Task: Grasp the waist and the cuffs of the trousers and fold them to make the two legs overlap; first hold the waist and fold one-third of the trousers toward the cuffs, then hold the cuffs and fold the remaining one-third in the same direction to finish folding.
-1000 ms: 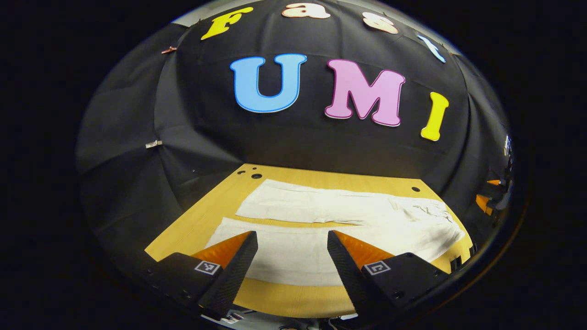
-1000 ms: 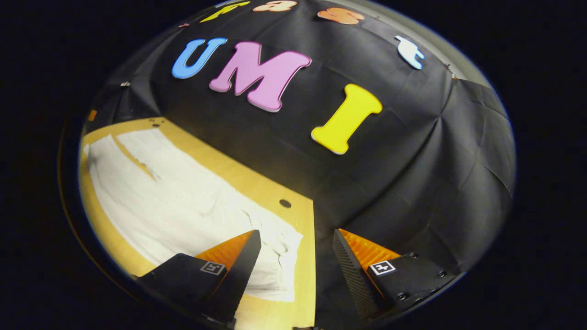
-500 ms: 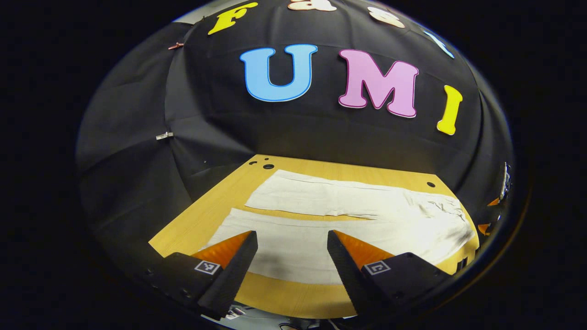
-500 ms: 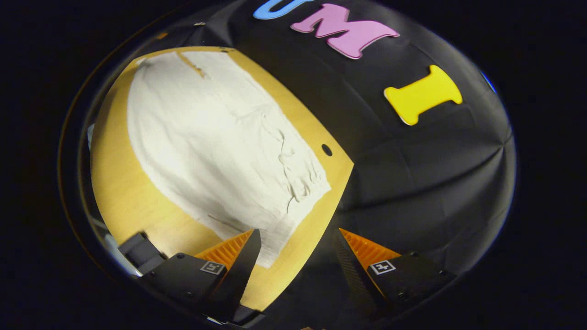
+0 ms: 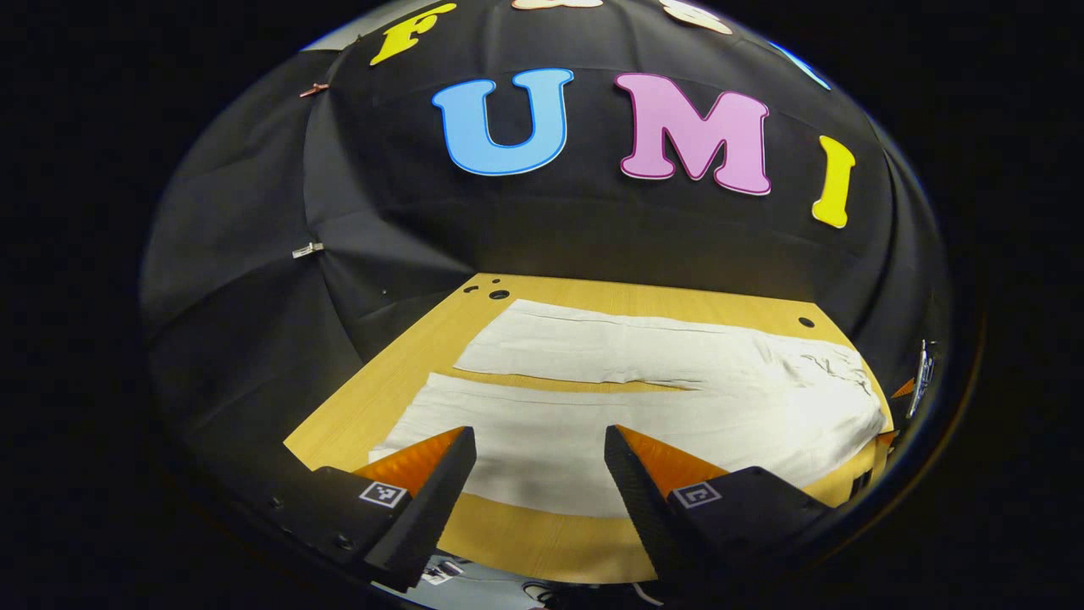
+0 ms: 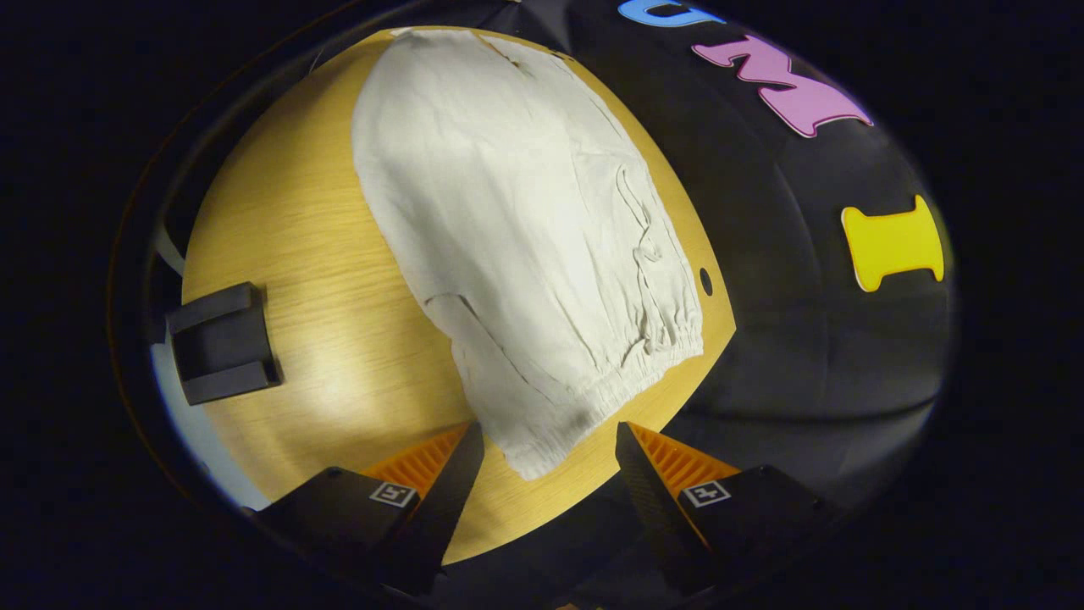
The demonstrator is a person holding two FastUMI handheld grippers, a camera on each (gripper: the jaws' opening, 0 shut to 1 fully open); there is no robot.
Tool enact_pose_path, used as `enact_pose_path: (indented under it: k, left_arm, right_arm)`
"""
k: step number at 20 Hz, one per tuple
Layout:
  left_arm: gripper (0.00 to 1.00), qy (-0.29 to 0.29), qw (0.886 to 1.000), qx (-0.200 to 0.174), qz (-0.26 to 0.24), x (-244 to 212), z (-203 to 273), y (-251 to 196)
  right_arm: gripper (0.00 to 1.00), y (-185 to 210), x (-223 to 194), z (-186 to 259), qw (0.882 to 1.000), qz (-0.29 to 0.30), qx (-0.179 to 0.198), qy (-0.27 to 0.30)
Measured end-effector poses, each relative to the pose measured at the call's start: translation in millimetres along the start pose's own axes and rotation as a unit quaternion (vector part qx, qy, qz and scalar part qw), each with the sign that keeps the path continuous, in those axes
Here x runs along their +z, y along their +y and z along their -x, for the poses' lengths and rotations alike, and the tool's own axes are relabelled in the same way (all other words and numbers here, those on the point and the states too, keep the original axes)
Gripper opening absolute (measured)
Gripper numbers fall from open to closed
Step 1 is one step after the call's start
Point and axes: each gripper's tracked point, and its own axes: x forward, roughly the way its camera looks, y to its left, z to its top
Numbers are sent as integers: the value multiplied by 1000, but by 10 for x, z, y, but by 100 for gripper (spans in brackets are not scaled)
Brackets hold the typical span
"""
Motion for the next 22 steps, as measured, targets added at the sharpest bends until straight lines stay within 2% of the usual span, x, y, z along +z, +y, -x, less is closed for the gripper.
enact_pose_path:
  k: [3,7,11,12,13,14,15,16,17,18,21,22]
  left_arm:
    - [98,0,1000,0,-2,38,-30,-18]
    - [98,0,1000,11,2,26,-93,51]
    - [98,19,999,28,30,-166,-112,207]
    - [98,25,998,37,35,-231,-112,286]
    - [98,31,998,44,37,-291,-119,353]
    - [98,34,998,51,35,-333,-113,424]
    - [98,37,997,57,26,-384,-116,498]
    - [98,40,997,64,10,-420,-128,586]
    - [98,42,997,71,-9,-475,-139,682]
    - [98,47,996,73,-28,-512,-161,770]
    - [98,77,991,78,-80,-734,-264,1007]
    - [98,84,989,74,-99,-795,-301,1061]
  right_arm:
    - [95,-91,59,-115,1000,13,-25,7]
    - [91,-202,196,-280,995,71,-62,15]
    - [83,-150,218,-380,994,94,-54,30]
    - [68,-113,216,-385,994,94,-46,31]
    - [48,-60,191,-386,994,94,-34,33]
    - [47,-39,191,-410,994,97,-27,35]
    - [23,-29,188,-448,994,102,-24,38]
    - [28,-38,206,-432,994,102,-25,37]
    - [12,-37,223,-488,994,96,-20,41]
    - [21,-31,192,-449,995,86,-13,42]
    - [12,-24,198,-416,996,53,30,66]
    - [12,-19,201,-459,996,45,47,66]
